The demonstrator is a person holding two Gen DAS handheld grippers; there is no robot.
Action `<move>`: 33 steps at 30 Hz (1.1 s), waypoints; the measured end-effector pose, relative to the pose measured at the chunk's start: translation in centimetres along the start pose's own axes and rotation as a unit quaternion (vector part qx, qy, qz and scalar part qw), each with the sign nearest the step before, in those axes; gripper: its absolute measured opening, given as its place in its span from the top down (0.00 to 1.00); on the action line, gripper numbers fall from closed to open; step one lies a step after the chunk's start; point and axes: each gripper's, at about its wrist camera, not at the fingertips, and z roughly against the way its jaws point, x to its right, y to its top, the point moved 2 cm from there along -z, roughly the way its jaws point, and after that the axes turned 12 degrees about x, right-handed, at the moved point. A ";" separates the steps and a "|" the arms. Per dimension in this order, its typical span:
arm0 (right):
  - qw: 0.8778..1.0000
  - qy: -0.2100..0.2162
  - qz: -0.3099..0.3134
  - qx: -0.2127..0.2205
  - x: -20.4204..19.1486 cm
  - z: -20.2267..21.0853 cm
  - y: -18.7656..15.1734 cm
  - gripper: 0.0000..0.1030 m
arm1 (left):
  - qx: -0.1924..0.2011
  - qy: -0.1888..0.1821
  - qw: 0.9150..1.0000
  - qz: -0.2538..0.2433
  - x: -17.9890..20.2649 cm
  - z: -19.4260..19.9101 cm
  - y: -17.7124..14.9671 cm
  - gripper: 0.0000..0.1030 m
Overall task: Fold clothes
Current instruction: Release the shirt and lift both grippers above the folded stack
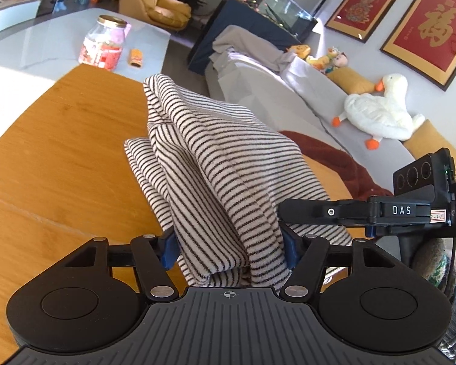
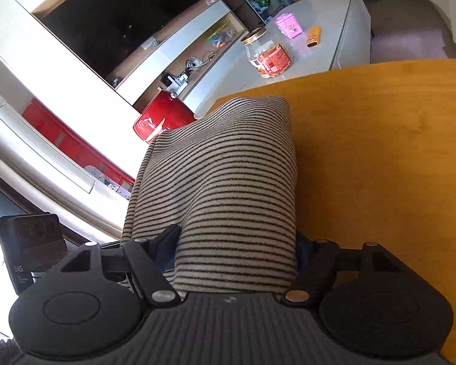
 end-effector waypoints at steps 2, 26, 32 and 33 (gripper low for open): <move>1.000 -0.003 0.015 0.002 -0.6 -2.7 1.3 0.30 | 0.012 0.011 1.000 -0.007 -1.5 -0.5 1.1 0.34; 0.997 -0.001 0.067 0.049 -4.0 -4.9 7.1 0.17 | 0.054 0.023 0.992 -0.114 -3.4 -2.4 7.5 0.39; 1.000 0.004 0.005 0.029 -1.4 -10.3 10.9 0.12 | 0.060 0.009 0.993 -0.099 -4.4 -1.8 7.2 0.39; 1.000 0.000 0.000 0.011 -1.1 -11.8 10.5 0.12 | 0.060 0.008 0.993 -0.098 -4.6 -1.7 7.2 0.39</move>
